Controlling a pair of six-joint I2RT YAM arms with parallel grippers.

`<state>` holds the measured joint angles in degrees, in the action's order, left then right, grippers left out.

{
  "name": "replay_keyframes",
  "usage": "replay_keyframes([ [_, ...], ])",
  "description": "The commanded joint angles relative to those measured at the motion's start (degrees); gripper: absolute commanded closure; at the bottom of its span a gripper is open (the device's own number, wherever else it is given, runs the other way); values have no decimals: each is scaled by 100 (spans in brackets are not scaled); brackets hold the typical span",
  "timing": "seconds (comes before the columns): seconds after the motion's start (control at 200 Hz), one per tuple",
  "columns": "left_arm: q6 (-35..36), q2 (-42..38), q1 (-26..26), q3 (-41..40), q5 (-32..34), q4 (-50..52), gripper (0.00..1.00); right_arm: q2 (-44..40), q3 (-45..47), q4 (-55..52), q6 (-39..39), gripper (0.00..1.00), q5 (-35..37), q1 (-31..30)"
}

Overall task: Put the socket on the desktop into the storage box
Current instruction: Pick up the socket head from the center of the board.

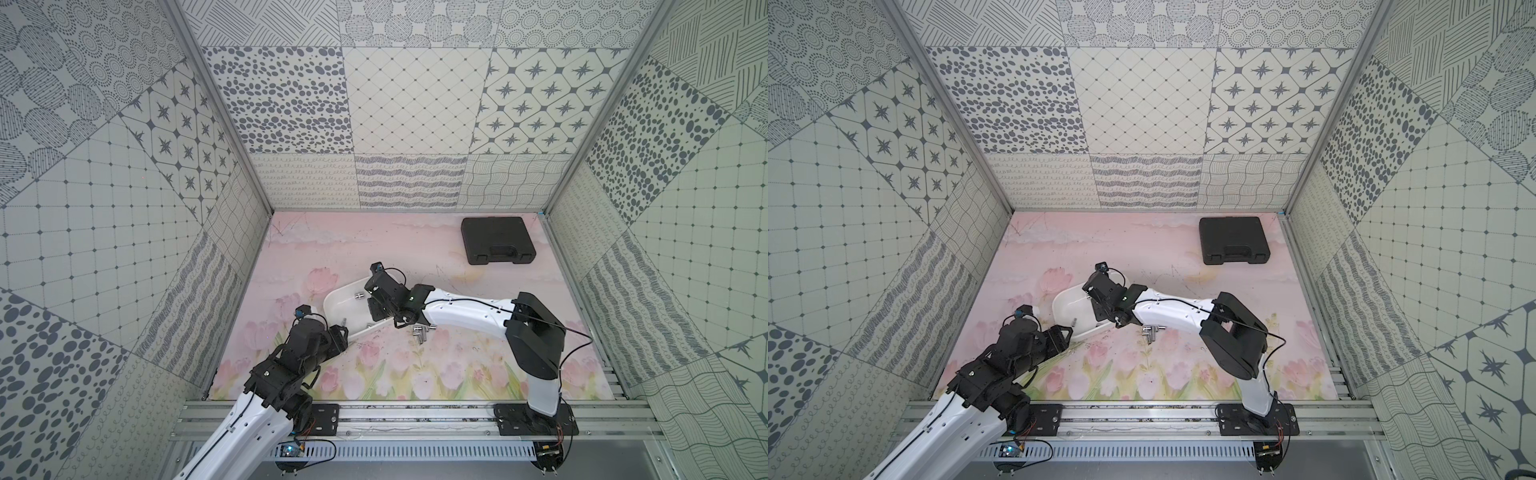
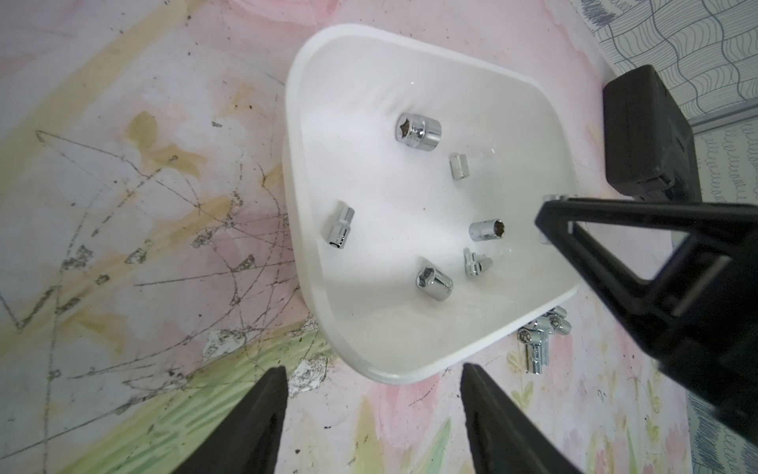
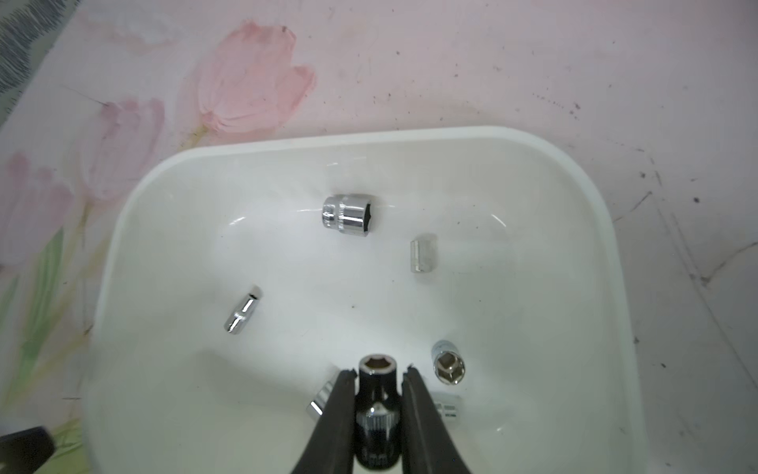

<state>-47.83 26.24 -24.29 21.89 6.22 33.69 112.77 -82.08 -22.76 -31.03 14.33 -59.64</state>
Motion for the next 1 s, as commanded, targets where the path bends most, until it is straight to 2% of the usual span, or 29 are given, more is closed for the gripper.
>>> replay_keyframes([
  [0.0,11,-2,-13,-43,15,-148,28,89,-186,44,19,71,-124,92],
  [0.16,9,4,-7,-36,-2,-148,28,-307,17,20,83,52,-61,100],
  [0.365,1,-25,-14,-43,-18,-146,28,-1713,732,-99,202,51,306,-34],
  [0.61,-8,-25,-16,-46,-54,-161,28,-4181,3050,-138,-471,49,1112,-41],
  [0.73,-17,-29,-14,-52,-45,-174,28,-5061,4021,-212,-957,47,1281,-31],
  [0.85,-22,-21,-15,-49,-26,-178,28,-5279,4516,-211,-1369,46,1309,-5],
  [0.995,-21,3,-13,-53,-7,-179,28,-4733,4488,-193,-1686,45,1331,-11],
])
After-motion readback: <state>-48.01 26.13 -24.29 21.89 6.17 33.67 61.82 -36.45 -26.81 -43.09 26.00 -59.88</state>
